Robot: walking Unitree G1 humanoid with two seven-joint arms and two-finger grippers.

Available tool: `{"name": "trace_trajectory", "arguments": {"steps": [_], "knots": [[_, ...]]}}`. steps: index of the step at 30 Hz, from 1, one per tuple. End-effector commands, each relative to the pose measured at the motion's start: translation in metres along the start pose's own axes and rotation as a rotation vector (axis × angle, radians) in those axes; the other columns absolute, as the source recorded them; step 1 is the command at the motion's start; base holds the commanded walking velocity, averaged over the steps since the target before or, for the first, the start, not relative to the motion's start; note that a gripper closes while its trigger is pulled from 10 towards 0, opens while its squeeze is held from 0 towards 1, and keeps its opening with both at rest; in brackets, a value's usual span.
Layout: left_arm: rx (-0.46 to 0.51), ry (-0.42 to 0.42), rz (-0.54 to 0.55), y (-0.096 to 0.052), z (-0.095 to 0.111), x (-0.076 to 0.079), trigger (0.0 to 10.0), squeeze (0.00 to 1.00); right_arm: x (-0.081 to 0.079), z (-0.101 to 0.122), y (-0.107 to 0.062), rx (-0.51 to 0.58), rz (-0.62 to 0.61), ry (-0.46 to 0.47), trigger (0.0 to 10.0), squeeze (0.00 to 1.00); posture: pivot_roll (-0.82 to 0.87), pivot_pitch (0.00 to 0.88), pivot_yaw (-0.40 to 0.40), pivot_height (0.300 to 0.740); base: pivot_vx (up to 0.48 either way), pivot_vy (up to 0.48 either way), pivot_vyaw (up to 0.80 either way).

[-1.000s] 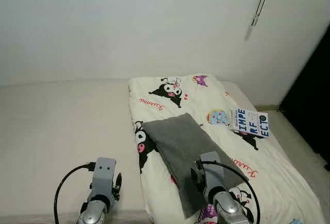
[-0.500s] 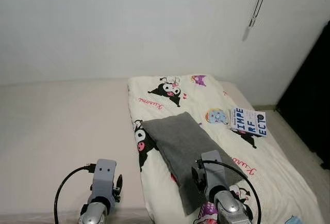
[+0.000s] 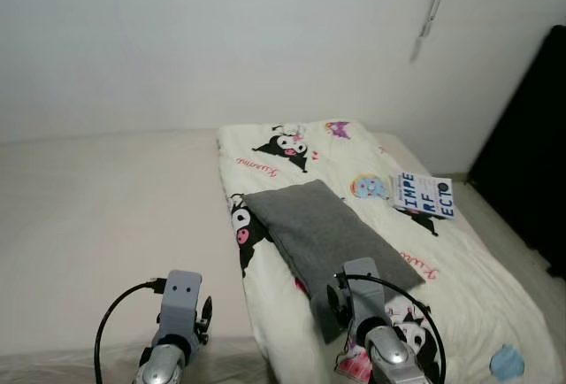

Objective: Clean up the room

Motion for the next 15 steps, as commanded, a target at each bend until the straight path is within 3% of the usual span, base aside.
{"name": "trace_trajectory", "arguments": {"steps": [1,13,15], "knots": [[-0.024,0.002,-0.004,-0.003,-0.005,0.001,10.0,0.0,0.0,-0.001,-0.001,0.003,-0.01,0.013,10.0,0.0,0.03,0.122,0.012,0.646,0.0,0.0,0.0],[-0.018,0.025,-0.013,-0.002,0.0,0.001,10.0,0.0,-0.001,0.001,-0.001,0.008,-0.025,0.027,10.0,0.0,0.04,0.14,0.024,0.646,0.0,0.0,0.0],[-0.009,0.027,0.021,-0.001,0.005,-0.007,10.0,0.0,0.001,0.006,0.001,0.025,-0.035,0.034,10.0,0.0,0.05,0.169,0.041,0.646,0.0,0.0,0.0]]}}
Point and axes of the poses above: a point about 5 cm out from each wrist's last joint towards the gripper, its own y axis pointing out of the wrist towards the gripper, its own z axis along the axis of the wrist's last joint, x = y × z, the point moved 2 cm from there along y, pointing out of the wrist towards the gripper, and after that the axes turned 11 degrees about -y, right-handed, at the moved point
